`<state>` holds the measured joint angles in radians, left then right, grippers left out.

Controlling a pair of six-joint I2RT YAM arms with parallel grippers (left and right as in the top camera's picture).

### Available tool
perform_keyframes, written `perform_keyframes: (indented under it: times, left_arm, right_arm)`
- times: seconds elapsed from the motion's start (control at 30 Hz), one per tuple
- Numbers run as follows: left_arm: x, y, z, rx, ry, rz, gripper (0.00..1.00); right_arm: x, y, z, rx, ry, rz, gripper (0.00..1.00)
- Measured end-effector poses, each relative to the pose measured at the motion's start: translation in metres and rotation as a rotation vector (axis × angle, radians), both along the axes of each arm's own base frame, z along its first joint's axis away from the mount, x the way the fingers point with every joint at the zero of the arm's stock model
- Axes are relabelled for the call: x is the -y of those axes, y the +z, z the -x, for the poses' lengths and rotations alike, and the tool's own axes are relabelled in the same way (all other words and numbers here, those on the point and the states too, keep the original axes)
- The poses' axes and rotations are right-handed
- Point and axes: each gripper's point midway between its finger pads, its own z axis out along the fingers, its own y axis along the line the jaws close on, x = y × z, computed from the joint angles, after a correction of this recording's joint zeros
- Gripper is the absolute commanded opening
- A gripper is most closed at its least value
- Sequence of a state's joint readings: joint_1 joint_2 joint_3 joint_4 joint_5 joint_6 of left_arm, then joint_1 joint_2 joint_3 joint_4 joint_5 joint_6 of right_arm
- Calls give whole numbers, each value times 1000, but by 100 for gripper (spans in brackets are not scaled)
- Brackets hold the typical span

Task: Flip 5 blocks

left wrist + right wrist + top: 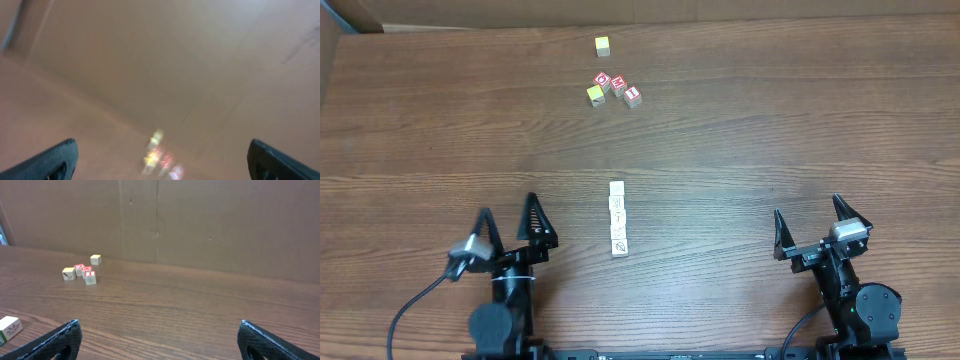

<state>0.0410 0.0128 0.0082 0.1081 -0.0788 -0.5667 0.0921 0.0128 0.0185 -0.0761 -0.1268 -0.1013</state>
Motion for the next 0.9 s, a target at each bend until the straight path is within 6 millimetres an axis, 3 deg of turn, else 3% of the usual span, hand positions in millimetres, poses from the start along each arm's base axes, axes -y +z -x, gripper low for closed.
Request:
perform_keyframes:
  times: [0.1,0.5,0.9]
  left_arm:
    - [-4,-42,0,-173,24,-5,100]
    - [-1,-43,0,-216,18,-329,100]
    - [1,-43,-1,-222,13,-384,100]
  right_arm:
    - [0,0,0,0,0,0,100]
    - [0,0,0,0,0,0,100]
    - [0,0,0,0,0,0,100]
